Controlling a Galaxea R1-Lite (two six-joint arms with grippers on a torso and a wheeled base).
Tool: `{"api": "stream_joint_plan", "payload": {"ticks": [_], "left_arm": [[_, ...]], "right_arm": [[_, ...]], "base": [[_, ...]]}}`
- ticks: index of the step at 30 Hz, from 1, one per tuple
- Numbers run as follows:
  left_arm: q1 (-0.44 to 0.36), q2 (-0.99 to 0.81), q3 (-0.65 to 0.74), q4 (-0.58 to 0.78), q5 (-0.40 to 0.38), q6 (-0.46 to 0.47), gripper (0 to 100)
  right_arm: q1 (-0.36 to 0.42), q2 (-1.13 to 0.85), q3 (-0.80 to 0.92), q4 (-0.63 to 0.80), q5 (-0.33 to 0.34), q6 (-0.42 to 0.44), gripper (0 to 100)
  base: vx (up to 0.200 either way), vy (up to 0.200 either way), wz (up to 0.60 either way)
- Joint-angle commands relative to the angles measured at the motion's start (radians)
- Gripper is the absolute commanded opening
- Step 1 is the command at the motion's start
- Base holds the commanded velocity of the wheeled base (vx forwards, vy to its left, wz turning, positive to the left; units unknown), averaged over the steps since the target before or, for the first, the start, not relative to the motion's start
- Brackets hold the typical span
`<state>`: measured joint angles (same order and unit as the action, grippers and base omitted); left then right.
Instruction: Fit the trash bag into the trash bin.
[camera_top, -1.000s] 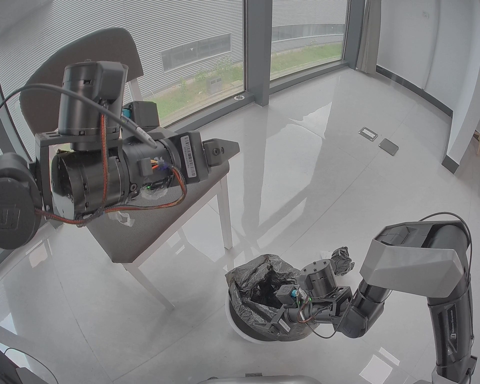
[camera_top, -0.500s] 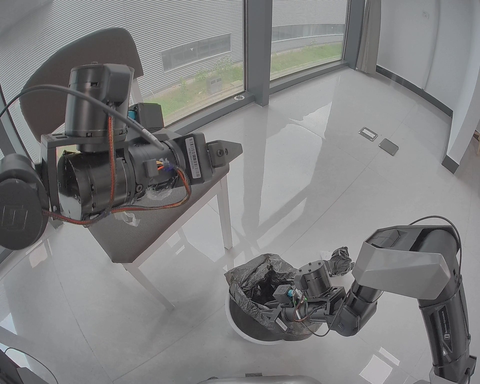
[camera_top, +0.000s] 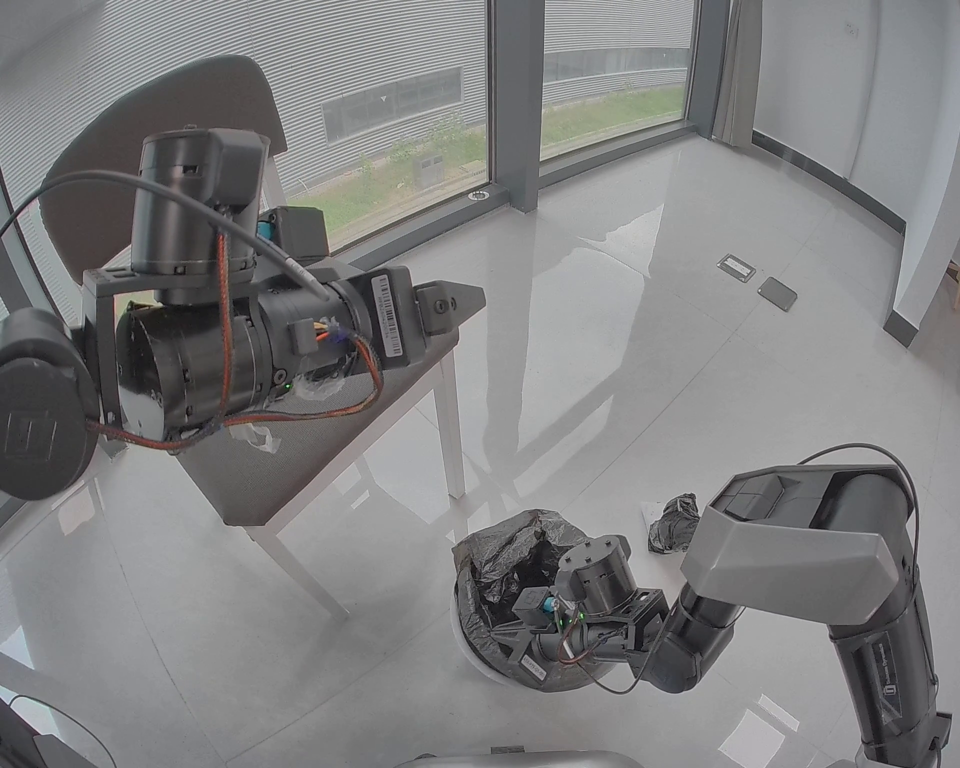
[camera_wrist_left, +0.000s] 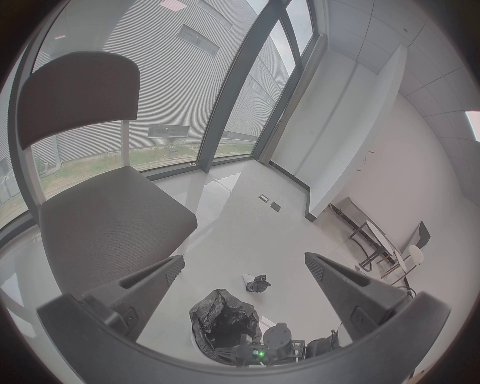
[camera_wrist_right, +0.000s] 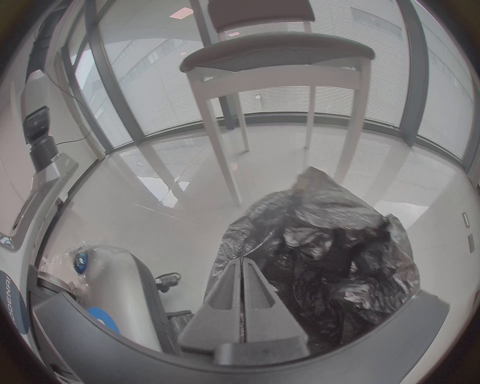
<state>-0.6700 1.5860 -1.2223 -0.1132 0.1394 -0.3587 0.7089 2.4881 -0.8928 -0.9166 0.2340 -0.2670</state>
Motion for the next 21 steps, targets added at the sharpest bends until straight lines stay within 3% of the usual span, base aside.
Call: {"api": "stream_joint_plan", "payload": {"ticks": [1, 19, 20, 21], "left_arm": [[0.000, -0.006, 0.001, 0.000, 0.000, 0.000, 100], [0.000, -0.014, 0.003, 0.001, 0.000, -0.002, 100], [0.000, -0.014, 0.003, 0.001, 0.000, -0.002, 100], [0.001, -0.012, 0.003, 0.001, 0.000, -0.002, 100]], "right_arm": [[0.044, -0.002, -0.017, 0.001, 0.001, 0.017, 0], [0.072, 0.003, -0.037, 0.007, 0.001, 0.034, 0], [0.072, 0.003, -0.035, 0.007, 0.001, 0.035, 100], [0.072, 0.005, -0.037, 0.005, 0.001, 0.037, 100]], "base": [[0.000, 0.000, 0.00], [0.000, 0.000, 0.00], [0.000, 0.000, 0.00], [0.000, 0.000, 0.00]]}}
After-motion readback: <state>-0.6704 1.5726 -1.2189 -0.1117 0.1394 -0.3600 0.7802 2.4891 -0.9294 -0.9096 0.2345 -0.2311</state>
